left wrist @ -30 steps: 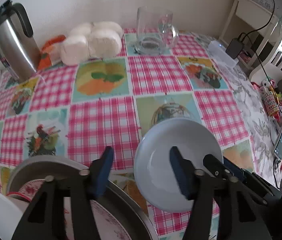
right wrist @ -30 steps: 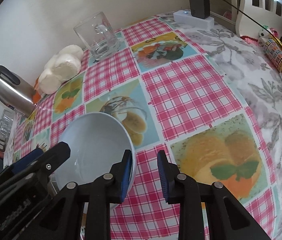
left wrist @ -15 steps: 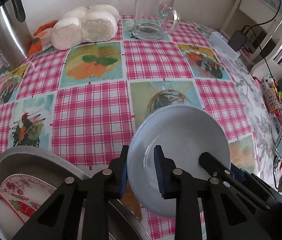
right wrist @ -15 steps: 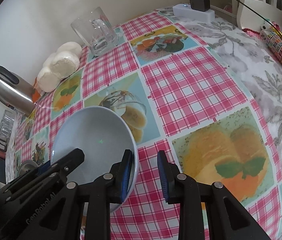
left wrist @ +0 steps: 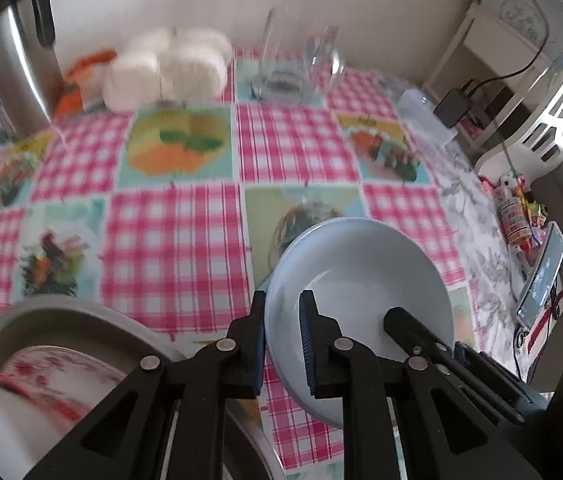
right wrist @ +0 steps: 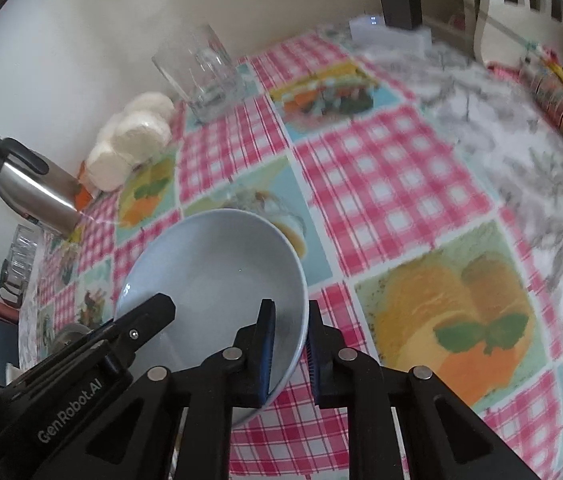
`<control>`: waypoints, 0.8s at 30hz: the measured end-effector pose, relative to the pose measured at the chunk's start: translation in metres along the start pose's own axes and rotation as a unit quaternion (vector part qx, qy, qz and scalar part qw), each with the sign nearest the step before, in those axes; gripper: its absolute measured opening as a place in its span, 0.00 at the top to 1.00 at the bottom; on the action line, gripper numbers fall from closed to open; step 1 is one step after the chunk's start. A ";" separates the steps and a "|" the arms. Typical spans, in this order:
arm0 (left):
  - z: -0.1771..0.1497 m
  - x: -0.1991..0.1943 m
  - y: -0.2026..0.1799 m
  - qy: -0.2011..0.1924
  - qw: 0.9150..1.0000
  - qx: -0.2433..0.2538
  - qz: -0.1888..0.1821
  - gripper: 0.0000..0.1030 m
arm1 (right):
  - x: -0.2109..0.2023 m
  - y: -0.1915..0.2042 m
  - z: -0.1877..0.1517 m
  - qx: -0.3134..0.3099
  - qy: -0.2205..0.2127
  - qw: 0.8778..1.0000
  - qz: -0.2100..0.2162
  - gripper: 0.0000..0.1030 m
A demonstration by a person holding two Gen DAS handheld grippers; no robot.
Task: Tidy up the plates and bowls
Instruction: 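Carry the pale blue bowl over the basin and lower it onto the stacked bowls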
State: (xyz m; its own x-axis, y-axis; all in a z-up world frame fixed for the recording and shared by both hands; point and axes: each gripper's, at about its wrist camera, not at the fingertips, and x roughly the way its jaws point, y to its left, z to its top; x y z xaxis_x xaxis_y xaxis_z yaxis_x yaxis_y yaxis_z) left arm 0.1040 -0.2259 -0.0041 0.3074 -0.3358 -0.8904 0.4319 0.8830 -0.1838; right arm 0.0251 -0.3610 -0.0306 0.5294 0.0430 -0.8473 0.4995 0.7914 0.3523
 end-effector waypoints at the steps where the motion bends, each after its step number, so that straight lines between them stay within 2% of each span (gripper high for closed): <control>1: 0.002 -0.009 0.000 -0.009 1.000 0.000 -0.002 0.84 | -0.008 0.004 0.002 -0.004 -0.009 1.000 0.001 0.85; 10: 0.006 -0.079 0.016 -0.056 0.998 -0.013 -0.007 0.84 | -0.064 0.043 0.004 -0.032 -0.061 0.997 0.023 0.85; 24: -0.018 -0.151 0.083 -0.081 0.994 -0.073 0.007 0.84 | -0.100 0.130 -0.033 -0.103 -0.065 0.991 0.059 0.83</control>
State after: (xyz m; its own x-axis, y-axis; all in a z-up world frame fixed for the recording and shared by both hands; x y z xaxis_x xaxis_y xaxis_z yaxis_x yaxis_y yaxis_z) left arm 0.0783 -0.0960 0.1075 0.4509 -0.3610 -0.8163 0.3018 0.9223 -0.2412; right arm 0.0146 -0.2424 0.0872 0.6672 0.0746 -0.7411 0.2853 0.8935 0.3468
